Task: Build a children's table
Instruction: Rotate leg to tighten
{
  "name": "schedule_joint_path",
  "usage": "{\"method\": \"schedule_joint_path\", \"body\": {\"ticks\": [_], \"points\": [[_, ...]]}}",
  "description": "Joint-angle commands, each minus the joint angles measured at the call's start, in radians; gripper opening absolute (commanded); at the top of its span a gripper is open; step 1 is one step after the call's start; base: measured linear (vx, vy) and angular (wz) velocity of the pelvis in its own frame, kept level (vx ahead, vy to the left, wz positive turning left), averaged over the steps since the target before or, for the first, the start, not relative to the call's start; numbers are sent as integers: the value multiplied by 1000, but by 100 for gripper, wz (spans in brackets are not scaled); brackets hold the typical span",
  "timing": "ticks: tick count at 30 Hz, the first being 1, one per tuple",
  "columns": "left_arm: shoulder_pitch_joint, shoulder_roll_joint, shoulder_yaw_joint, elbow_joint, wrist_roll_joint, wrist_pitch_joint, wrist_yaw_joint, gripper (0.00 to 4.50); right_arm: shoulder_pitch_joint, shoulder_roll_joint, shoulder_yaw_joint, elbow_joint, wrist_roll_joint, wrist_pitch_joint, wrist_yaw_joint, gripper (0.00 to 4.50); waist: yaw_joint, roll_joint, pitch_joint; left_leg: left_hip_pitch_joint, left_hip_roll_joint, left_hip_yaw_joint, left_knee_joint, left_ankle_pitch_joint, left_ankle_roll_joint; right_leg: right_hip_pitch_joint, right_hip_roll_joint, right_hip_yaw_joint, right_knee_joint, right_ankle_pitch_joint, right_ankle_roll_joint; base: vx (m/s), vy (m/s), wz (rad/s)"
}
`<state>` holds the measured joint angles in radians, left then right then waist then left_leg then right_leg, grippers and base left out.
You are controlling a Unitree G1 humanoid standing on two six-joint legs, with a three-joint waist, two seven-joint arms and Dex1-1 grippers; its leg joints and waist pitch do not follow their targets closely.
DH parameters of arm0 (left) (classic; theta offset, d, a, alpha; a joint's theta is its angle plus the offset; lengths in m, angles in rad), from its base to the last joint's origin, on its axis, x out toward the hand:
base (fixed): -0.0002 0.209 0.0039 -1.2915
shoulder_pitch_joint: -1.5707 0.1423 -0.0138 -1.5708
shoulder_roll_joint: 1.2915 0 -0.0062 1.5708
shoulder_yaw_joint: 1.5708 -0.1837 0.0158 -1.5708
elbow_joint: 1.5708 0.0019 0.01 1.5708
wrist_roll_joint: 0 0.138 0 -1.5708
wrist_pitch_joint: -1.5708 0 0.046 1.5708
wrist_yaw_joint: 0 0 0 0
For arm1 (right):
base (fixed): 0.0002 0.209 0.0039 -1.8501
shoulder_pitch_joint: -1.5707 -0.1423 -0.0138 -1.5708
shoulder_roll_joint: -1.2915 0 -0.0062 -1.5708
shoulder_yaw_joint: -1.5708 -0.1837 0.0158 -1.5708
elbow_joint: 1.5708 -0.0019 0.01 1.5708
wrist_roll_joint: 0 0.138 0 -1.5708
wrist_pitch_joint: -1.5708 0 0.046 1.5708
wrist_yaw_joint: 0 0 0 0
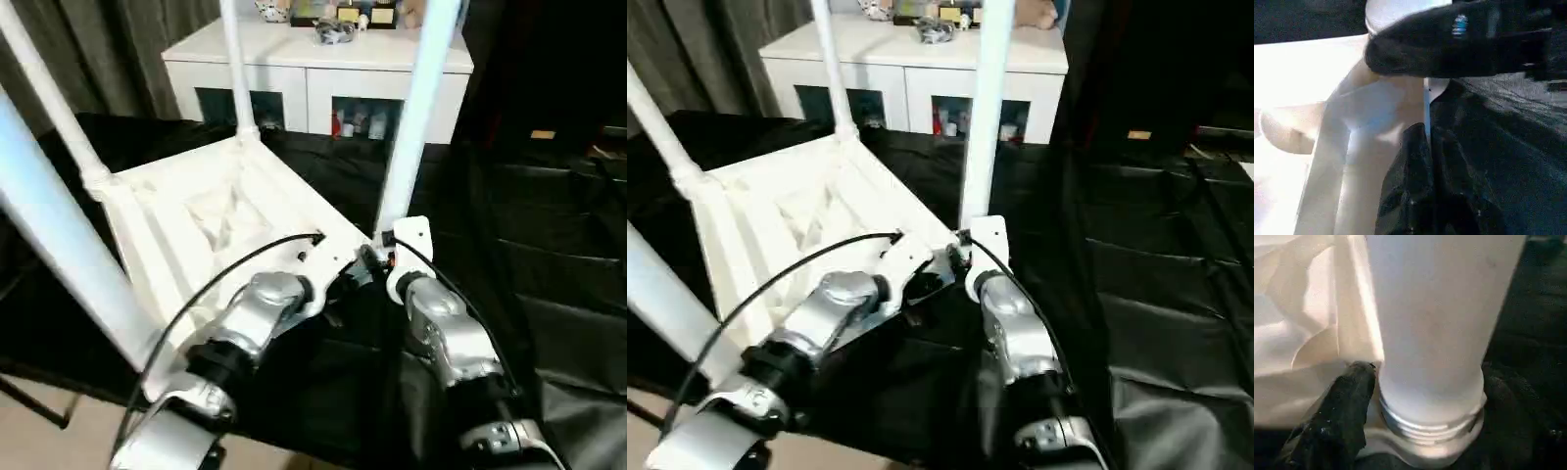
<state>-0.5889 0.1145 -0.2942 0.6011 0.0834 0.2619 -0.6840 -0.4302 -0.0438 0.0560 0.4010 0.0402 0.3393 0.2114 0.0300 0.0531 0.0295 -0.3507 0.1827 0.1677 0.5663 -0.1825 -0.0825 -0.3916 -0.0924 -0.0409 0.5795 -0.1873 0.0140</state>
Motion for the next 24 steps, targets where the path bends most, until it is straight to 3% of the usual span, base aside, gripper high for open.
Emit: {"method": "schedule_joint_path", "body": {"ticks": [1,2,3,4,5,6,7,8,10,13,17,19,21,24], "points": [[68,60,-49,-56,-18,1,-135,0,13,-52,33,-65,44,4,144,386,9,-23,-44,-6,25,-8,-75,-323,41,37,-40,25,-85,-372,-129,0,0,0],[81,75,-55,-81,-26,0,-165,0,21,-74,40,-83,49,4,187,386,12,-19,-46,-14,29,-7,-74,-283,54,40,-43,28,-77,-327,-142,0,0,0],[107,108,-68,-132,-47,-26,-235,0,42,-123,58,-123,66,3,279,386,16,-16,-49,-6,33,-3,-69,-278,64,34,-40,28,-76,-290,-162,0,0,0],[119,124,-73,-156,-58,-41,-269,0,53,-148,66,-144,74,2,326,386,19,-14,-51,-6,34,1,-65,-249,72,34,-39,29,-69,-231,-187,63,-36,8],[124,129,-75,-166,-63,-41,-280,0,58,-156,69,-152,77,2,343,386,19,-14,-51,-6,34,1,-65,-249,72,34,-39,29,-69,-231,-187,70,-29,6],[151,165,-81,-222,-88,-44,-341,0,86,-214,84,-200,103,0,449,386,26,-10,-59,-10,34,5,-56,-170,85,38,-36,27,-52,-94,-227,70,-29,6],[163,182,-82,-248,-98,-38,-363,0,103,-250,96,-227,115,-12,510,386,34,-11,-62,-10,36,5,-50,-122,103,40,-33,25,-41,-4,-244,59,-11,4],[186,220,-86,-295,-110,-51,-406,0,138,-328,116,-276,145,-28,630,386,38,-8,-61,-9,37,4,-49,-117,111,41,-30,24,-38,25,-252,58,16,5],[193,231,-87,-311,-118,-49,-423,0,146,-348,119,-289,156,-27,662,386,41,-4,-62,-13,38,5,-42,-88,139,39,-29,23,-28,97,-277,29,8,2],[220,260,-83,-379,-158,-18,-475,0,158,-397,129,-312,185,-18,746,386,43,-6,-59,-13,39,6,-42,-101,139,40,-31,20,-29,55,-287,0,0,0],[232,273,-74,-404,-170,-7,-488,0,164,-442,164,-341,198,-5,836,386,44,-10,-53,-11,42,7,-47,-158,121,39,-34,23,-37,-36,-273,0,0,0],[234,277,-72,-407,-169,-4,-483,0,161,-446,170,-332,188,-16,830,386,43,-13,-46,-10,40,7,-53,-232,81,35,-38,27,-49,-169,-243,0,0,0],[233,278,-69,-406,-167,-3,-478,0,156,-445,175,-317,176,-26,830,386,41,-14,-43,-10,39,5,-56,-265,57,33,-38,29,-54,-234,-221,0,0,0],[231,279,-66,-403,-164,-1,-469,0,148,-447,188,-301,158,-37,839,386,37,-17,-43,-8,38,4,-57,-278,44,29,-37,31,-56,-264,-205,0,0,0]]}}
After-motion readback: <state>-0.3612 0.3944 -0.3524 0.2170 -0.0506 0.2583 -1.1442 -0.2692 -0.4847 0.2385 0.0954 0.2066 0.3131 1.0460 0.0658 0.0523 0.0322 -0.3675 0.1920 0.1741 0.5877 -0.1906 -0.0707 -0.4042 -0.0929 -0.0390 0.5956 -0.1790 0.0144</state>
